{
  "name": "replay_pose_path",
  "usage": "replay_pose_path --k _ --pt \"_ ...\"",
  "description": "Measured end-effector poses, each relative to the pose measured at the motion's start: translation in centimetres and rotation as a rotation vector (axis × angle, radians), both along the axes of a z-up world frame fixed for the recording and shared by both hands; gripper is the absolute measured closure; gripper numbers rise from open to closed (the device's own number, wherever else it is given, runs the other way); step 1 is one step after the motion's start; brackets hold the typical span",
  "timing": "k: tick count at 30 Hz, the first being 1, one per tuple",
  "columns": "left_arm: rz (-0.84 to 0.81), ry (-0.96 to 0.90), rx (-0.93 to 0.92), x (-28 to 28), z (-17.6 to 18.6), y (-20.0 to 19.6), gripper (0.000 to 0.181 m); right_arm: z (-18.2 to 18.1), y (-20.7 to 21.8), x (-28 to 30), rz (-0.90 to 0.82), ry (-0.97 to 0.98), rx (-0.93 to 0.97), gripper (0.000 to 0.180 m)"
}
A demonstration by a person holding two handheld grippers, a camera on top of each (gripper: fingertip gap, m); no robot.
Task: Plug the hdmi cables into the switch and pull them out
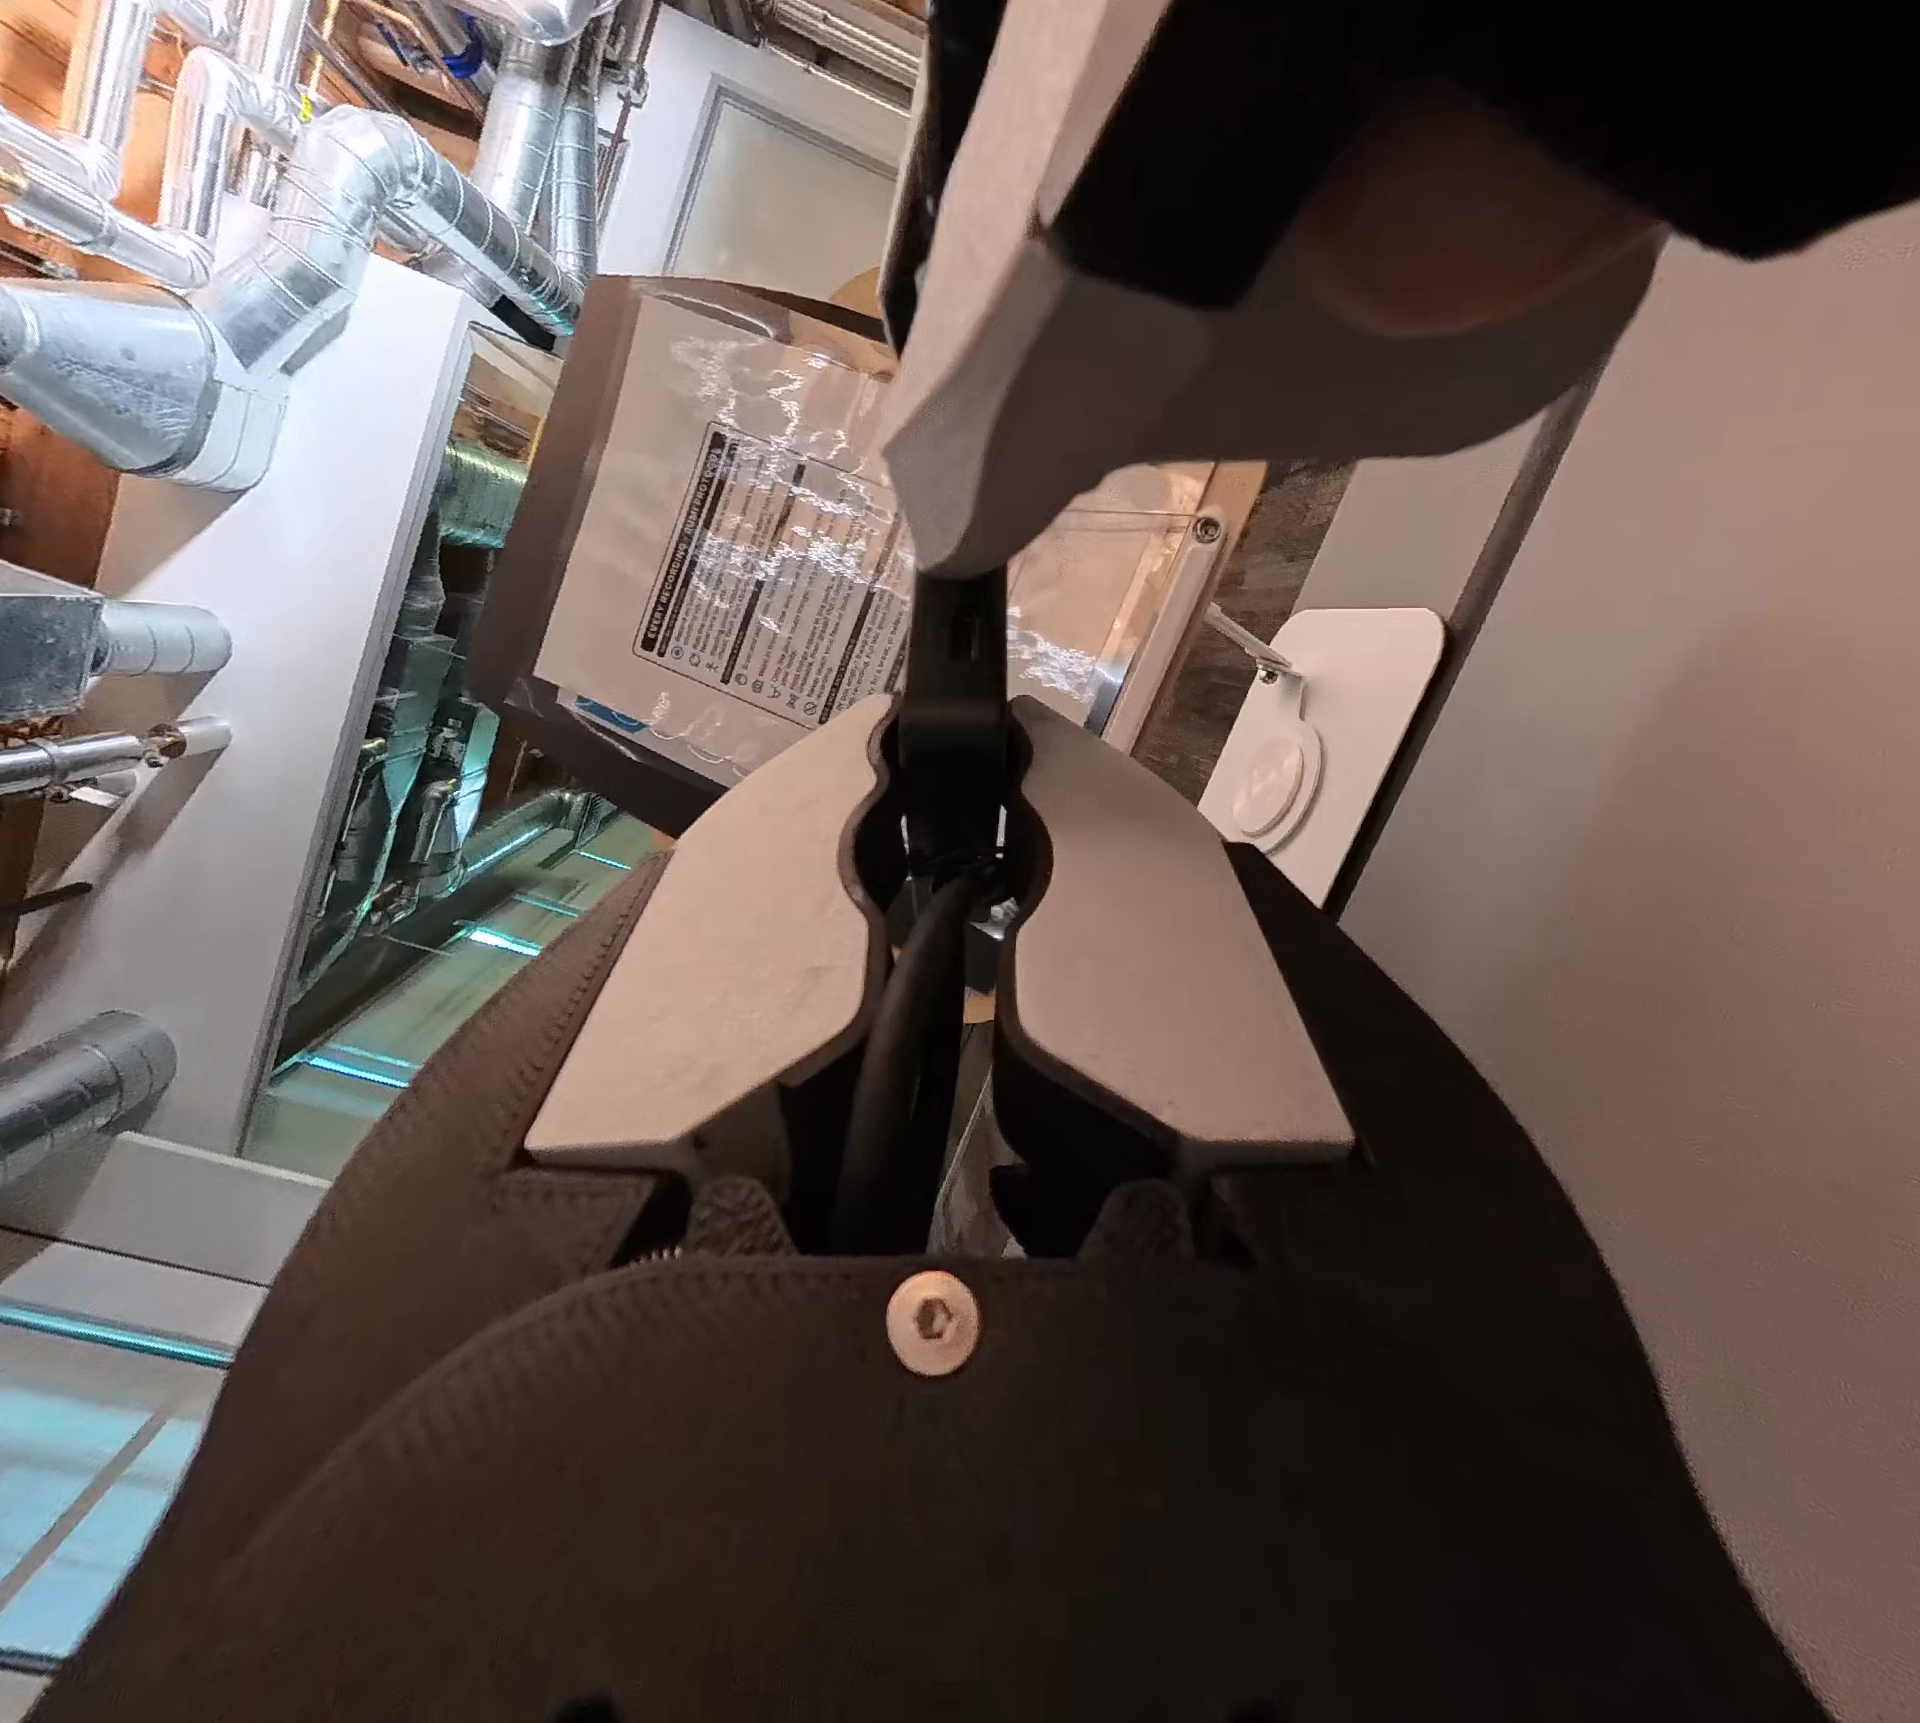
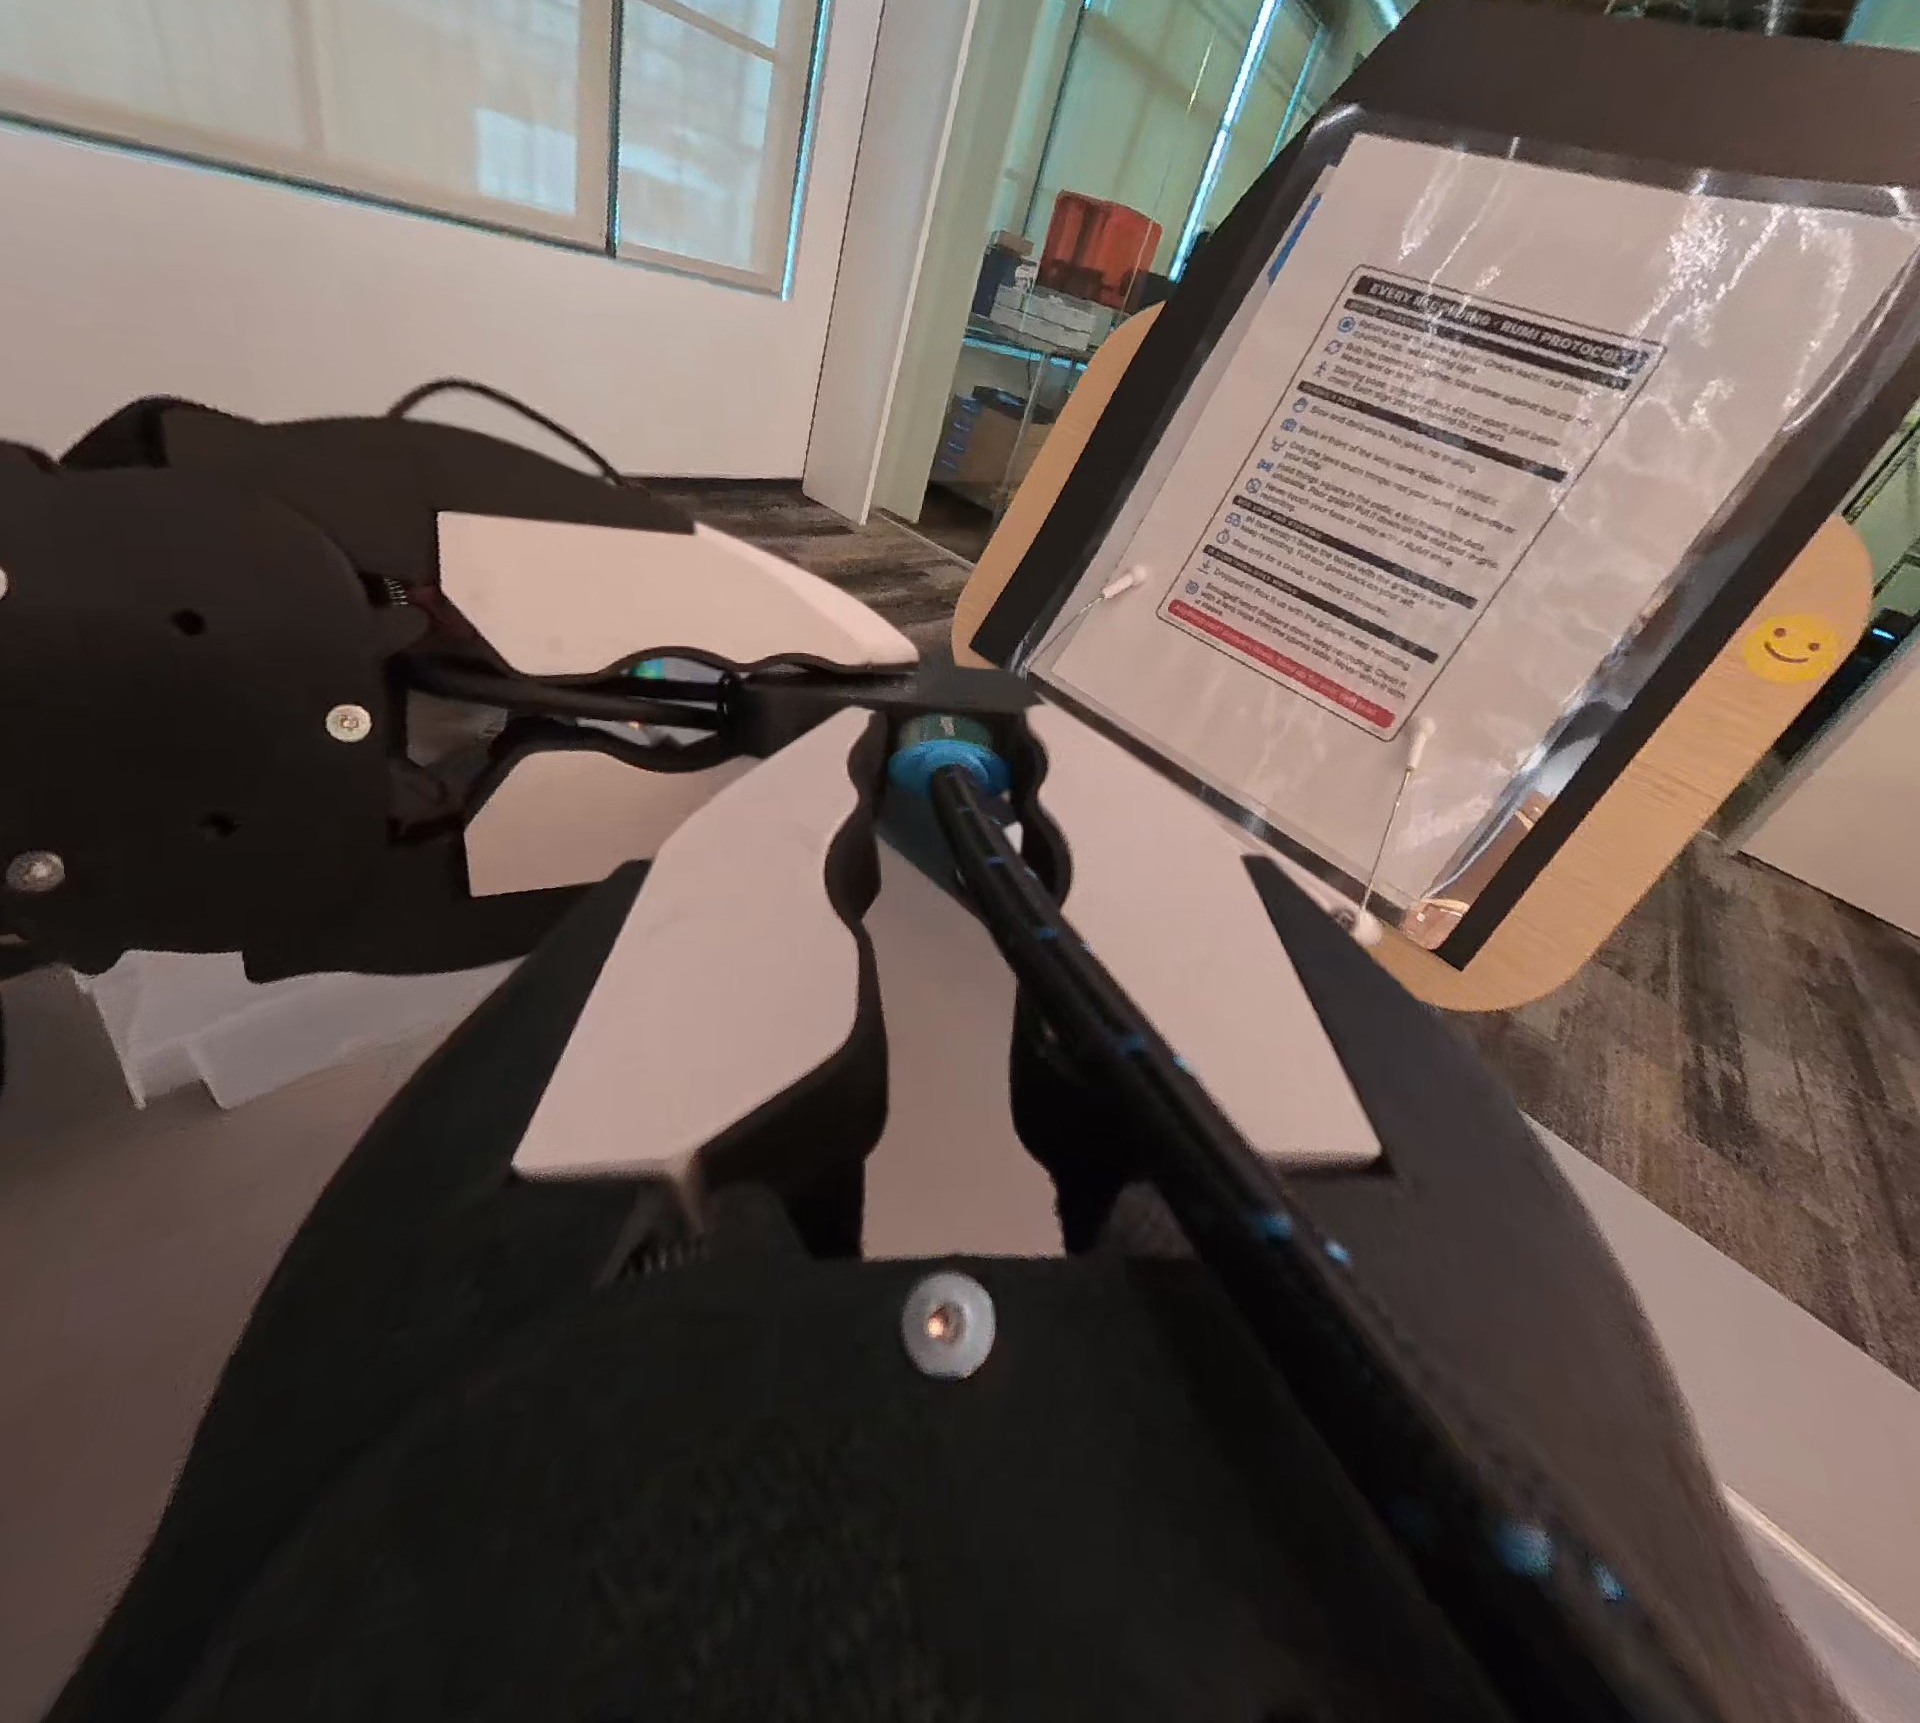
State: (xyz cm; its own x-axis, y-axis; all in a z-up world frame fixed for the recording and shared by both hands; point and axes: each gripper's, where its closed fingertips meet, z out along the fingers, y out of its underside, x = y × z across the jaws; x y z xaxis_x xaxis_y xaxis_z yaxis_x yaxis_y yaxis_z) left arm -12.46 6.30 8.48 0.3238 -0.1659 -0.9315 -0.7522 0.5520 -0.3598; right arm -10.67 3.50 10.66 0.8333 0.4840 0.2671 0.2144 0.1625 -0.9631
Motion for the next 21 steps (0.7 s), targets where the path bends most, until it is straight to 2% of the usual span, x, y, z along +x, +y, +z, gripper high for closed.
replay_pose_path --k 1,5,9,16,21 --pt "0.001 0.006 -0.004 0.0 -0.2 0.1 0.168 -0.2 0.1 0.0 0.003 -0.013 -0.014 0.157" --pt "0.014 0.019 0.001 0.1 -0.4 0.3 0.168 -0.7 0.3 0.2 0.019 -0.025 -0.052 0.157" --pt "0.055 0.018 0.023 0.1 -0.2 0.5 0.167 -0.6 0.3 0.4 0.036 0.042 -0.066 0.157" --pt "0.079 0.016 -0.059 0.1 -1.2 1.2 0.166 -1.3 0.9 0.4 -0.051 -0.013 -0.034 0.157" --pt "0.086 0.025 -0.056 0.2 -0.8 0.9 0.167 -1.1 0.6 0.5 0.07 0.127 -0.138 0.156"
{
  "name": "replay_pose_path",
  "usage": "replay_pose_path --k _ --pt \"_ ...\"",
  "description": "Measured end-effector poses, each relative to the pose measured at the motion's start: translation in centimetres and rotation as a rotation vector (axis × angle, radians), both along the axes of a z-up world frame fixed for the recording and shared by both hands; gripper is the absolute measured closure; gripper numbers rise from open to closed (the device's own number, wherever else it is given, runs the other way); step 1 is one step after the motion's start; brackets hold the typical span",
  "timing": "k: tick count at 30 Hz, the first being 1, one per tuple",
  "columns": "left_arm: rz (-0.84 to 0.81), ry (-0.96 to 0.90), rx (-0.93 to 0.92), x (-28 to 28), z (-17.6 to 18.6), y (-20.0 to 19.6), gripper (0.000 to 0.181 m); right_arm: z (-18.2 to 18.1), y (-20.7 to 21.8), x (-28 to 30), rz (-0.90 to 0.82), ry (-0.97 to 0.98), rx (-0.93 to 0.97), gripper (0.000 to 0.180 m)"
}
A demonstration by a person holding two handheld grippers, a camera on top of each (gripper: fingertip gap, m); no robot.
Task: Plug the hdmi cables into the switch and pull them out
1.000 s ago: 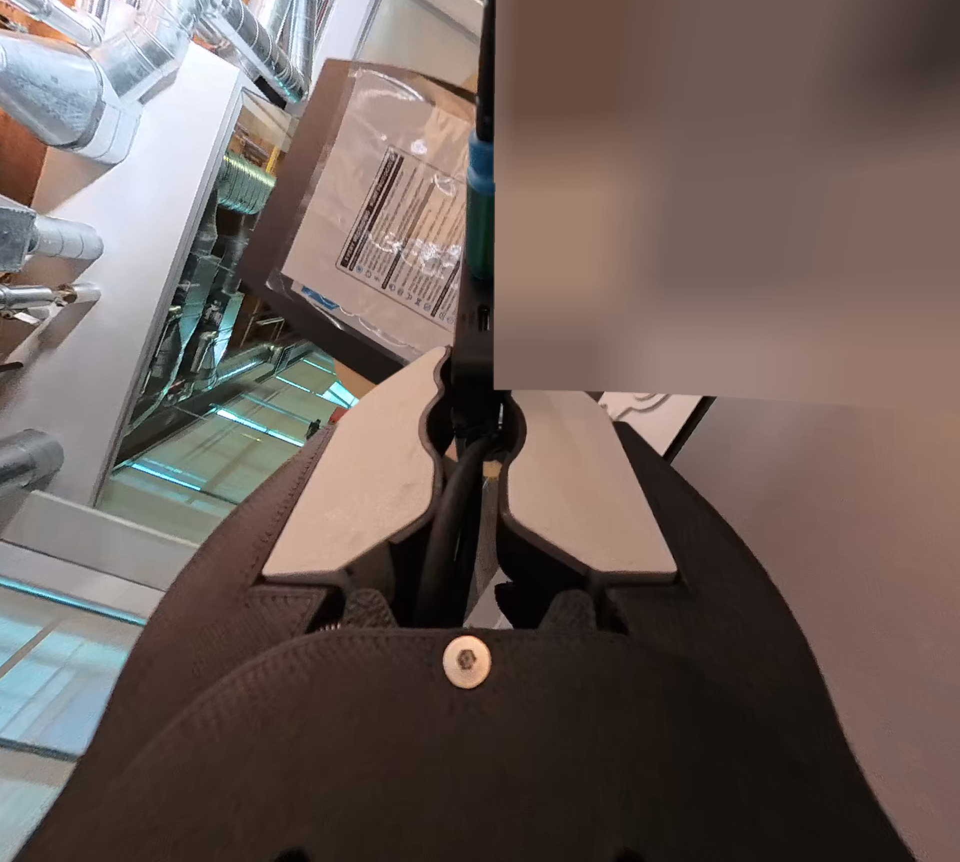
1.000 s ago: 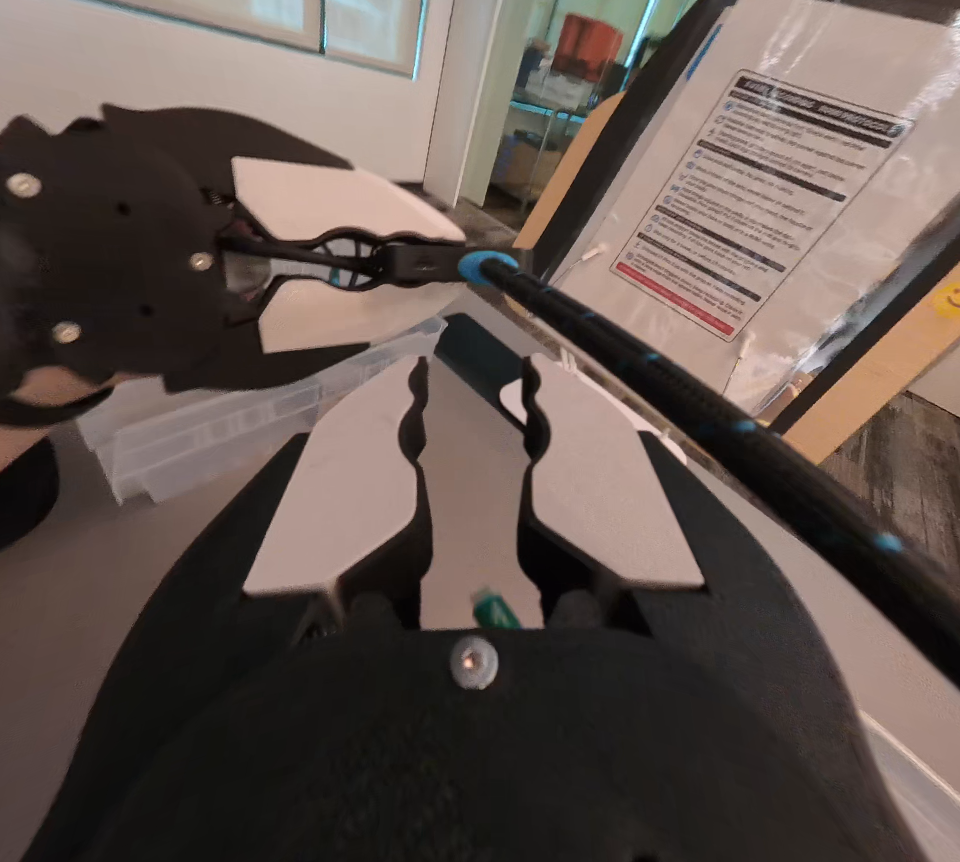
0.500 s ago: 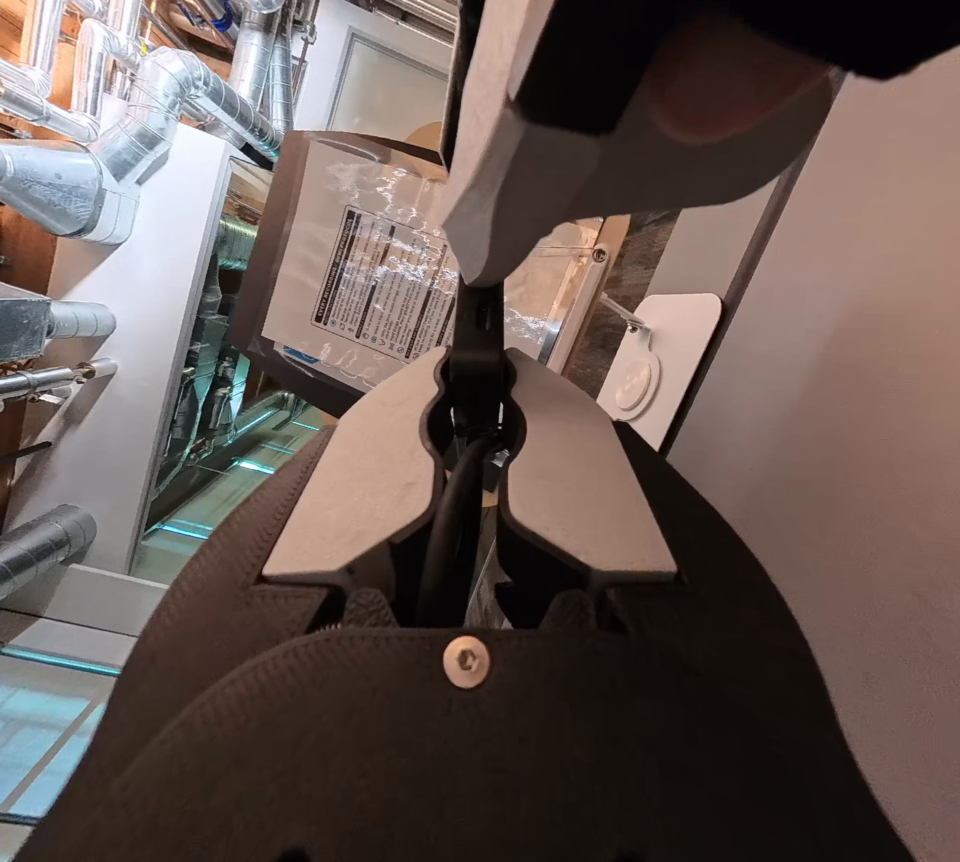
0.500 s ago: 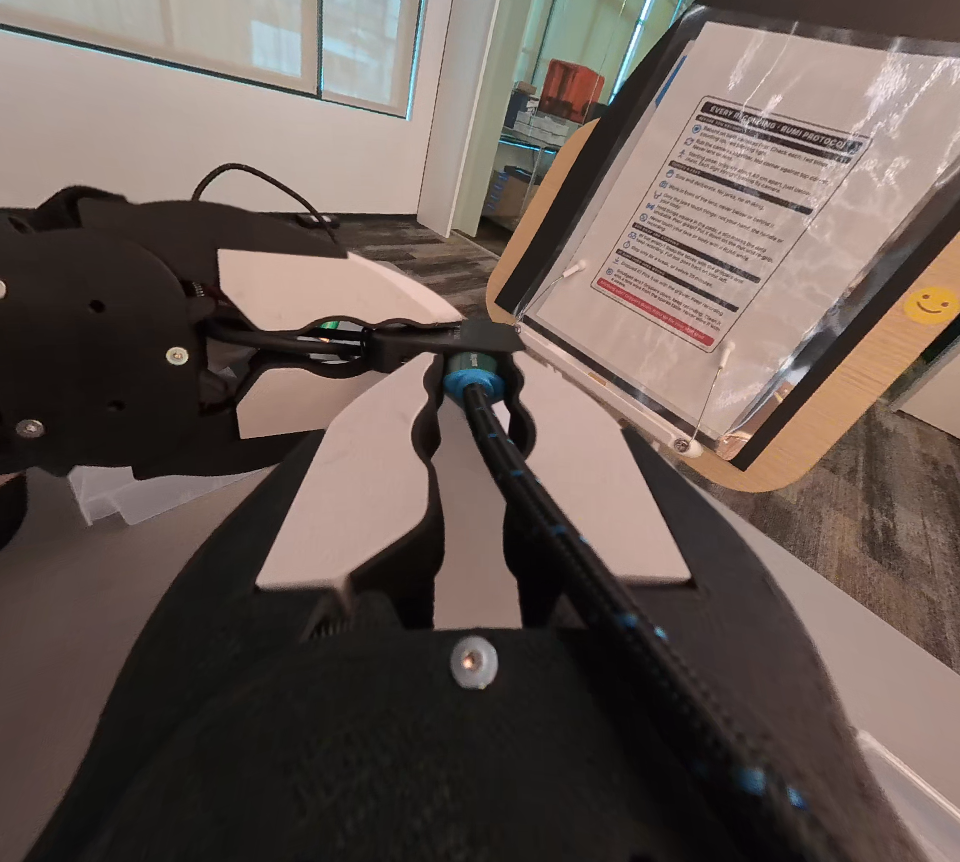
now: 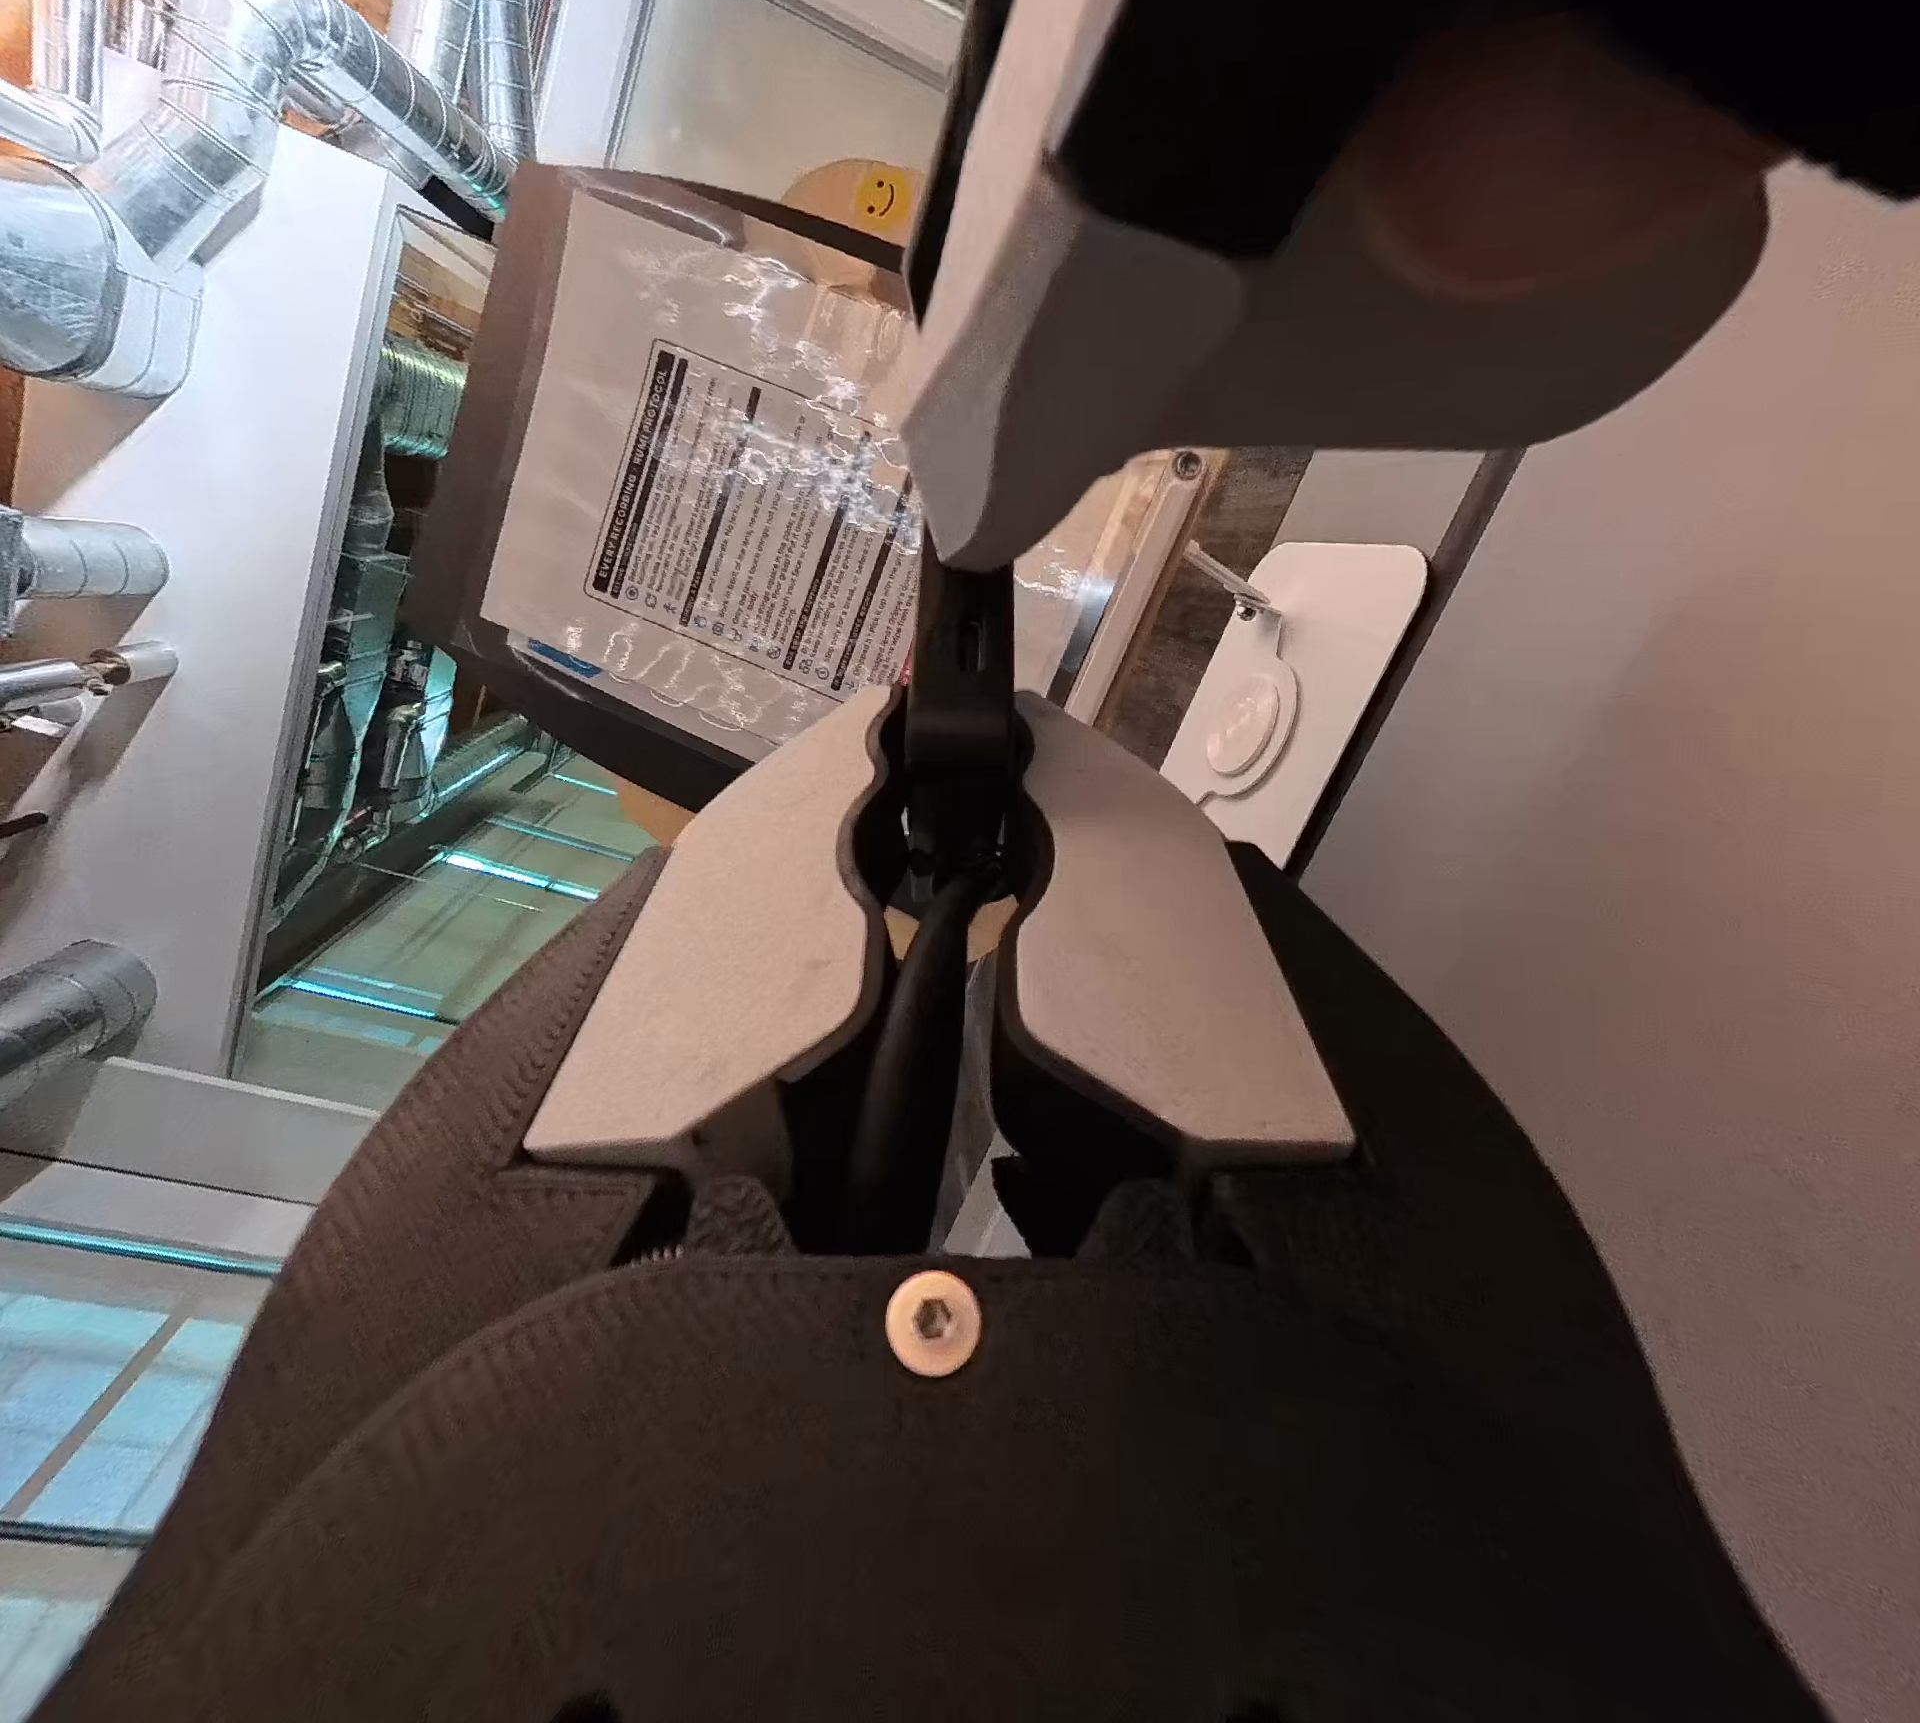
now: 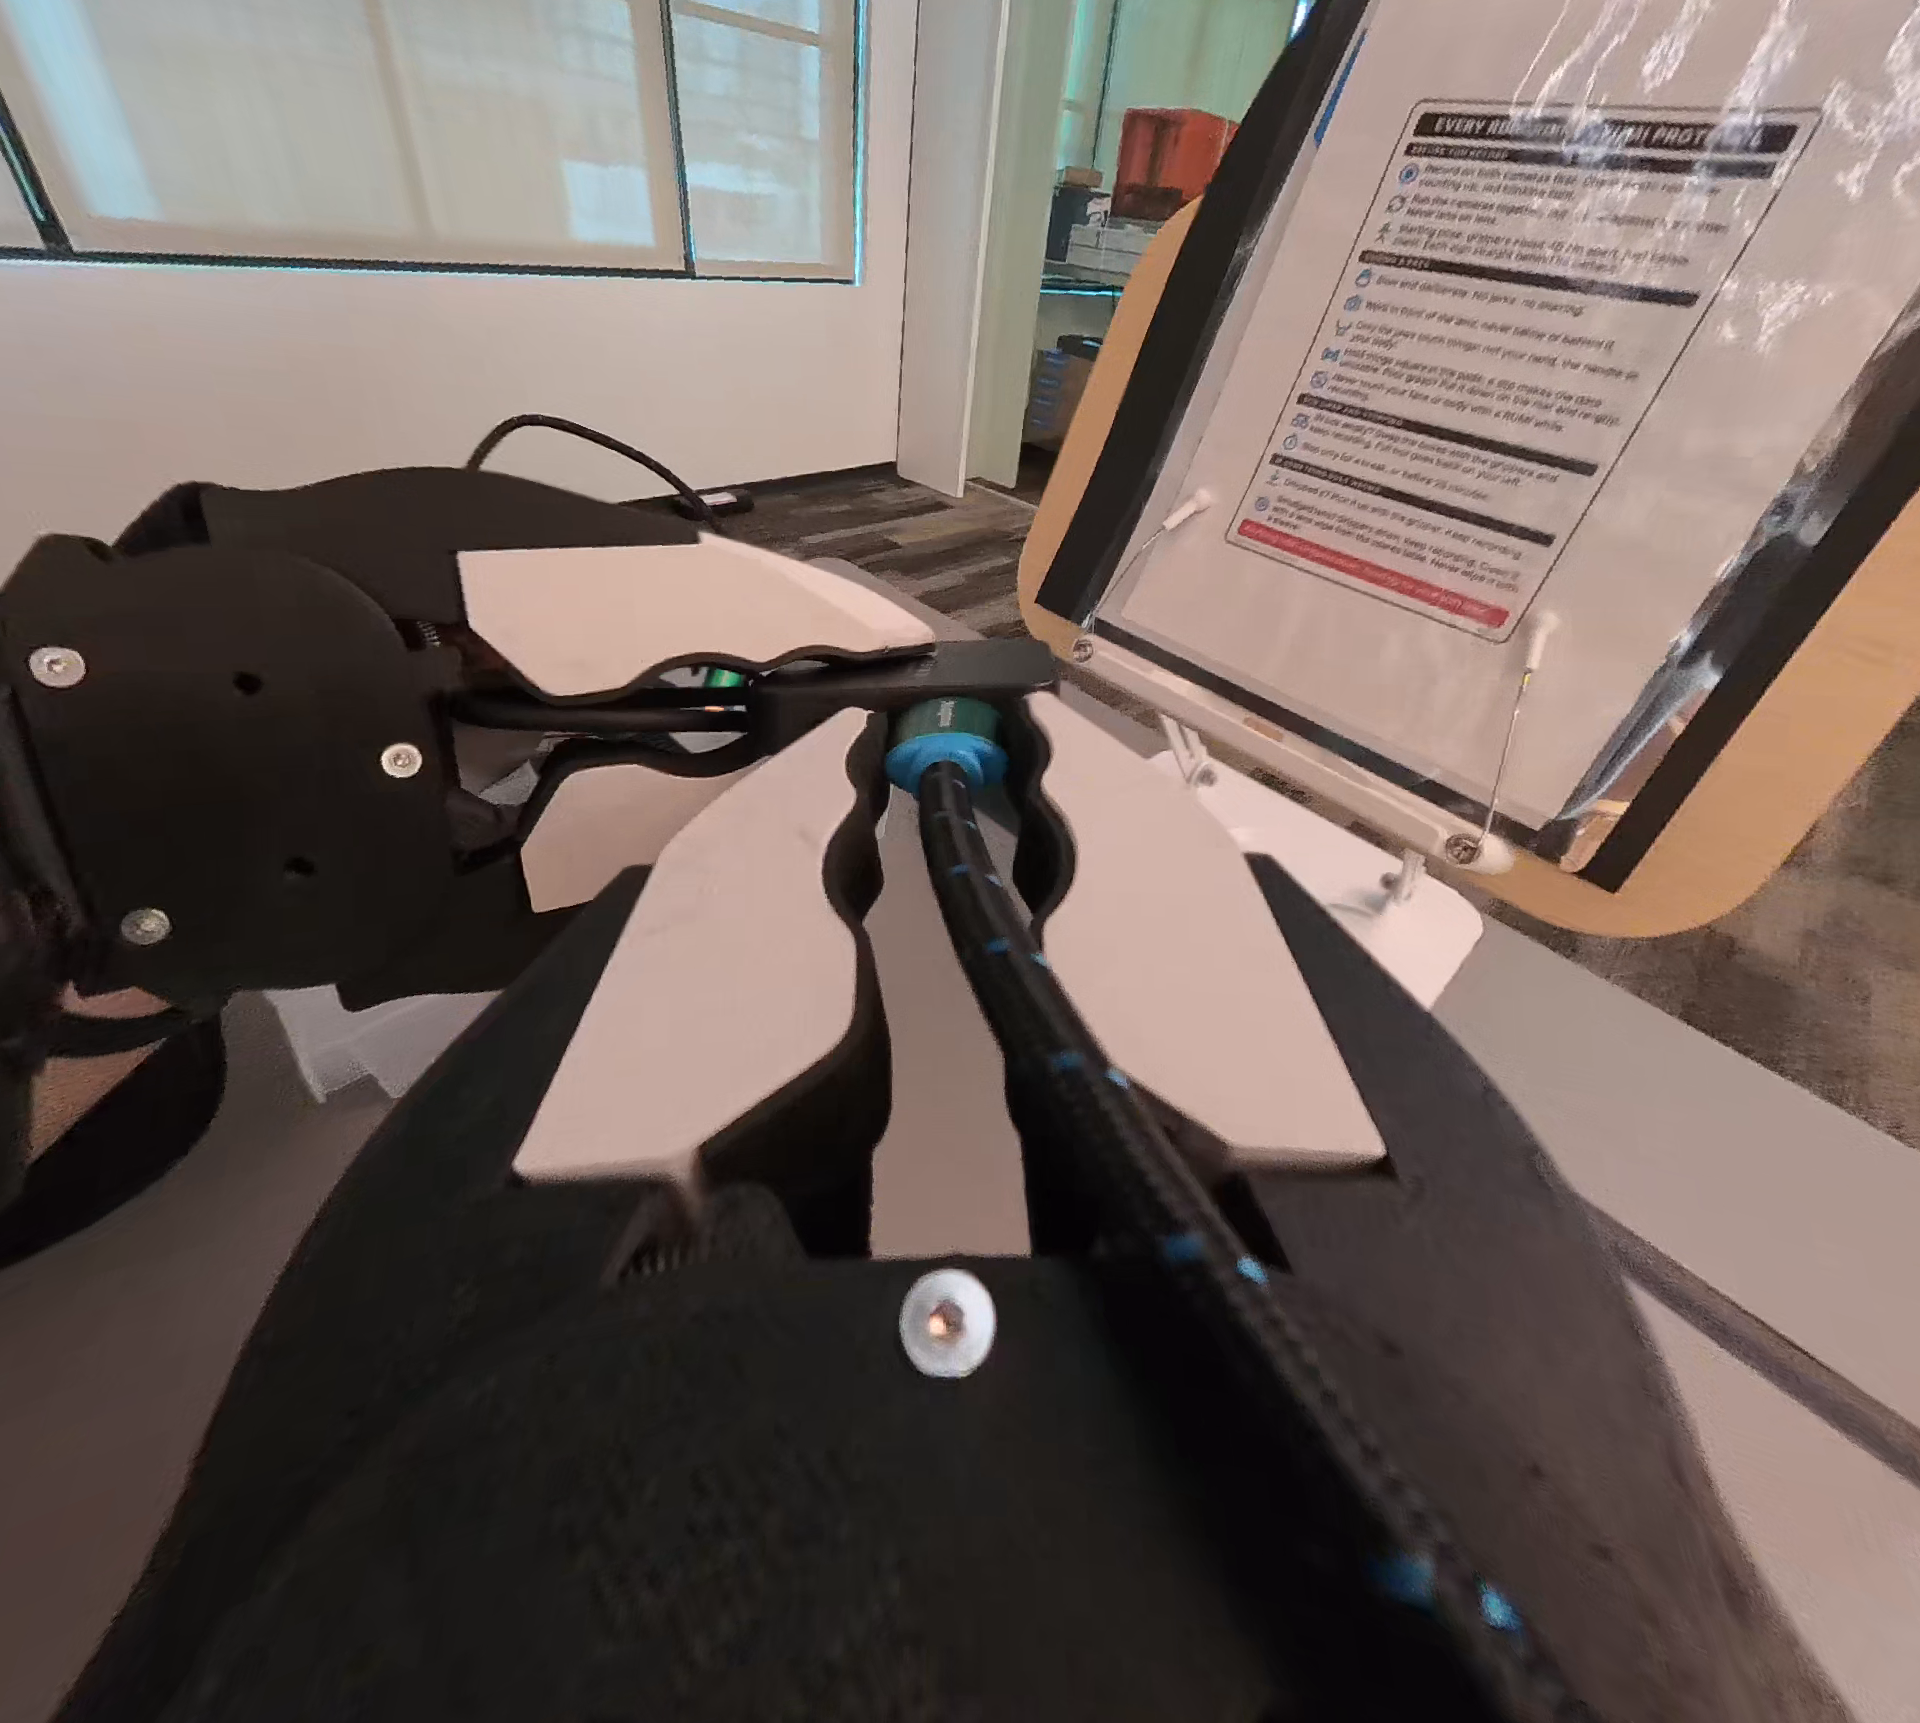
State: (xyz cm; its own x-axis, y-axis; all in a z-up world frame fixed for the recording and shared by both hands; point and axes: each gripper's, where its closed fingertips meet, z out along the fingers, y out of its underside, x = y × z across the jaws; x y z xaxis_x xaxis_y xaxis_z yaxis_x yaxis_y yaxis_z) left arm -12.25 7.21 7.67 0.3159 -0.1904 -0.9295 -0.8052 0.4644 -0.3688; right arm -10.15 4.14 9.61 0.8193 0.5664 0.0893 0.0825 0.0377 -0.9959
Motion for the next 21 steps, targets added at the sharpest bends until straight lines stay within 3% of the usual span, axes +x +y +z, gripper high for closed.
replay_pose_path --k 3,6,8,11,16,21 --pt "0.032 0.036 0.0 -0.3 -0.1 0.1 0.166 -0.2 0.1 -0.1 0.019 0.038 -0.038 0.156" --pt "0.052 0.043 -0.03 -0.4 -0.4 0.3 0.167 -0.4 0.2 -0.1 -0.1 -0.142 0.048 0.157" --pt "0.039 0.027 -0.051 -0.4 -0.3 0.2 0.167 -0.3 0.0 -0.2 -0.085 -0.116 0.026 0.157" --pt "0.33 0.087 -0.129 -5.5 -1.6 4.3 0.166 2.2 -1.1 1.7 -0.048 0.051 0.02 0.157" --pt "0.127 -0.183 -0.249 -6.7 1.7 3.3 0.167 5.7 -4.3 4.8 0.095 0.173 -0.084 0.157" --pt "0.071 -0.166 -0.278 -6.0 2.2 1.6 0.167 7.2 -7.2 9.7 -0.009 0.079 -0.103 0.157"
